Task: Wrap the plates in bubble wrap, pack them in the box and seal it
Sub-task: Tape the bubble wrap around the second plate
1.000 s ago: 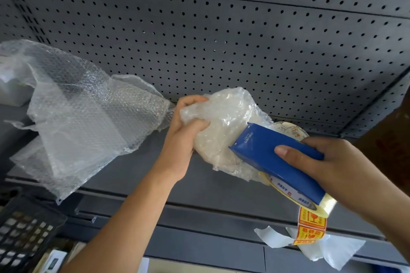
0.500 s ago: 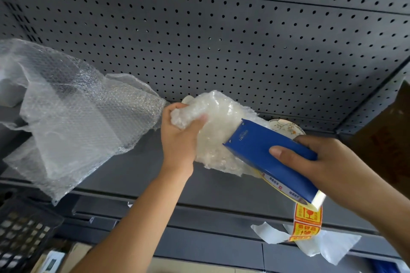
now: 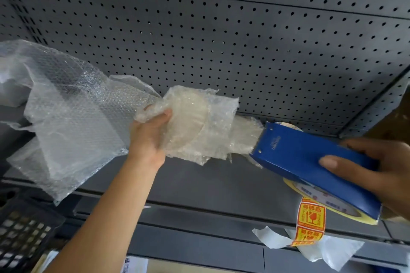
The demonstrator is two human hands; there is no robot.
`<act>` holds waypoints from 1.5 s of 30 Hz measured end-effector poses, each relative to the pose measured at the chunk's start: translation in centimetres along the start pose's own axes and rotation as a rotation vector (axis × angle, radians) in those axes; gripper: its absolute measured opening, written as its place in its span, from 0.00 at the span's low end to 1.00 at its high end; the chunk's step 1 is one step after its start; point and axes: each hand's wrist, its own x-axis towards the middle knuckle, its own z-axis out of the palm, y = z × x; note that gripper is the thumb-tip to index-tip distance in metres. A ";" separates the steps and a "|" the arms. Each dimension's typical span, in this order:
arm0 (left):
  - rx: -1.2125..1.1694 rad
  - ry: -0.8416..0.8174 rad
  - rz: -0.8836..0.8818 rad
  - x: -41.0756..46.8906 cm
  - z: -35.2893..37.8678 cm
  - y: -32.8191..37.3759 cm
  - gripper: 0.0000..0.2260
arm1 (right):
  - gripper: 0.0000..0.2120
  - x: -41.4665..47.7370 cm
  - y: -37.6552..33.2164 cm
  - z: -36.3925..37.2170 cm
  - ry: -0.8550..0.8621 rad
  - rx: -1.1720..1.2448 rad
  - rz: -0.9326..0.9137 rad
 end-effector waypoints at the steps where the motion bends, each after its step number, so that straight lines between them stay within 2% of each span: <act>1: -0.027 -0.024 -0.095 -0.2 0.2 -0.1 0.13 | 0.31 -0.1 0.2 0.2 -0.012 0.009 0.003; 3: -0.140 -0.203 -0.291 -1.4 1.2 -0.6 0.14 | 0.29 0.1 0.3 1.1 -0.046 0.024 -0.002; 5: -0.226 -0.417 -0.405 -3.6 2.8 -1.1 0.18 | 0.30 0.3 0.3 2.2 -0.073 0.070 -0.026; 7: -0.138 -0.375 -0.455 -5.3 4.2 -2.6 0.09 | 0.35 0.7 0.5 3.0 -0.062 0.106 -0.051; 8: -0.107 -0.320 -0.443 -6.3 4.9 -3.0 0.10 | 0.35 0.9 0.5 3.4 -0.048 0.110 -0.068; 9: -0.128 -0.300 -0.471 -7.2 5.5 -3.2 0.12 | 0.34 1.0 0.4 3.7 -0.030 0.116 -0.074; 11: -0.245 -0.281 -0.515 -7.2 5.8 -3.8 0.04 | 0.32 1.1 0.2 3.9 -0.010 0.125 -0.071; 13: -0.237 -0.290 -0.528 -6.6 5.3 -4.1 0.11 | 0.31 1.1 0.3 4.2 0.010 0.134 -0.073; 14: -0.220 -0.304 -0.539 -6.3 5.0 -4.2 0.09 | 0.31 1.2 0.5 4.3 0.017 0.135 -0.063; 15: -0.197 -0.302 -0.549 -6.2 4.7 -4.4 0.13 | 0.30 1.2 0.8 4.4 0.022 0.129 -0.049; 16: -0.162 -0.313 -0.532 -6.3 4.5 -4.4 0.17 | 0.31 1.3 0.9 4.5 0.022 0.120 -0.040; 18: 0.015 -0.332 -0.402 -6.0 4.2 -4.8 0.12 | 0.34 1.6 1.0 4.7 0.013 0.122 -0.018; 21: 0.272 -0.434 -0.211 -6.0 3.7 -4.7 0.16 | 0.35 2.0 1.0 4.9 0.001 0.215 0.024; 23: 0.258 -0.540 -0.175 -6.6 4.0 -4.0 0.16 | 0.32 2.3 0.8 4.8 -0.016 0.305 0.058; 24: 0.213 -0.584 -0.176 -6.8 4.0 -3.8 0.19 | 0.30 2.4 0.5 4.7 -0.033 0.346 0.069; 25: 0.166 -0.622 -0.186 -7.0 3.9 -3.6 0.26 | 0.29 2.5 0.2 4.6 -0.046 0.389 0.077; 27: 0.110 -0.689 -0.200 -7.1 3.6 -3.6 0.45 | 0.27 2.7 -0.3 4.4 -0.065 0.461 0.101; 28: 0.162 -0.717 -0.170 -7.1 3.6 -3.7 0.49 | 0.26 2.8 -0.6 4.2 -0.073 0.487 0.116; 29: 0.250 -0.740 -0.104 -7.2 3.6 -3.7 0.47 | 0.26 3.0 -0.7 4.1 -0.082 0.501 0.128; 31: 0.394 -0.708 0.010 -7.3 4.2 -3.7 0.34 | 0.26 3.2 -1.0 4.1 -0.107 0.490 0.136; 34: 0.292 -0.503 0.022 -7.2 4.9 -3.7 0.23 | 0.27 3.4 -1.5 4.5 -0.114 0.453 0.130; 41: 0.059 -0.175 -0.107 -7.0 5.9 -3.6 0.22 | 0.27 4.0 -2.9 6.4 -0.076 0.407 0.115; 45: 0.020 -0.116 -0.149 -7.1 6.1 -3.4 0.22 | 0.33 3.8 -3.6 6.4 -0.071 0.347 0.074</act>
